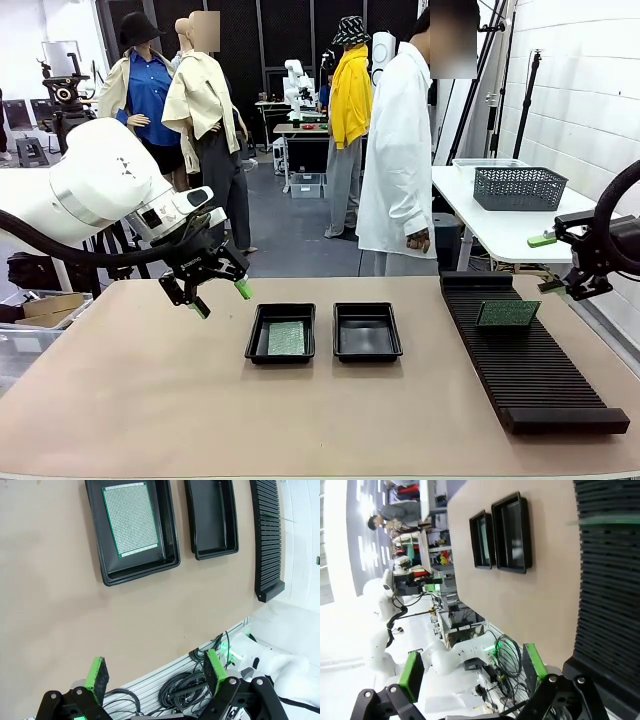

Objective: Inspect and transfer BCBs to ESD trays.
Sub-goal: Pick up the ESD tray and place it on the left side of the table.

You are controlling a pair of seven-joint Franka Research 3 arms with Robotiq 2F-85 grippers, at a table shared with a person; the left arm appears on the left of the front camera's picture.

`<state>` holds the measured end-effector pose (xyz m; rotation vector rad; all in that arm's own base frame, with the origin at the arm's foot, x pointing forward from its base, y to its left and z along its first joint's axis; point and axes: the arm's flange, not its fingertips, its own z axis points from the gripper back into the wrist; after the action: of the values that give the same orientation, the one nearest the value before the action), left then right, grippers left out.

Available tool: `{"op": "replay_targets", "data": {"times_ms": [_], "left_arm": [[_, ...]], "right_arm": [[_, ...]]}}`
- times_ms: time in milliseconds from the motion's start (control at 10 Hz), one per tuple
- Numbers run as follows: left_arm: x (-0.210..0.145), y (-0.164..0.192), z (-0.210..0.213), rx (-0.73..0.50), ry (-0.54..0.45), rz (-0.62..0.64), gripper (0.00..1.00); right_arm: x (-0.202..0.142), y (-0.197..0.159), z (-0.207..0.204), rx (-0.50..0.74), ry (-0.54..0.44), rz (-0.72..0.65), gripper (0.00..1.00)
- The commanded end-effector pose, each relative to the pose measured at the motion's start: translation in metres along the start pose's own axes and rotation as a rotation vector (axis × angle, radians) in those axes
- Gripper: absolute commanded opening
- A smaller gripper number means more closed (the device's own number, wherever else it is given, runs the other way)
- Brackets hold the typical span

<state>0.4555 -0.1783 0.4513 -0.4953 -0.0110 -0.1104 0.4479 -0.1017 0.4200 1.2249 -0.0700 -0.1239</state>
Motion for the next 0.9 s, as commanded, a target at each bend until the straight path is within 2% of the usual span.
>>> {"op": "replay_targets", "data": {"times_ms": [0,600,800], "left_arm": [[0.0,-0.001,0.001,-0.001,-0.004,-0.003,1.0],[0.0,-0.001,0.001,-0.001,-0.004,-0.003,1.0],[0.0,-0.001,0.001,-0.001,-0.004,-0.003,1.0]], "right_arm": [[0.014,-0.014,0.004,0.086,-0.006,0.017,1.0],[0.026,-0.041,0.011,0.2,-0.057,0.025,1.0],[0.037,-0.047,0.01,0.21,-0.008,-0.01,1.0]]}}
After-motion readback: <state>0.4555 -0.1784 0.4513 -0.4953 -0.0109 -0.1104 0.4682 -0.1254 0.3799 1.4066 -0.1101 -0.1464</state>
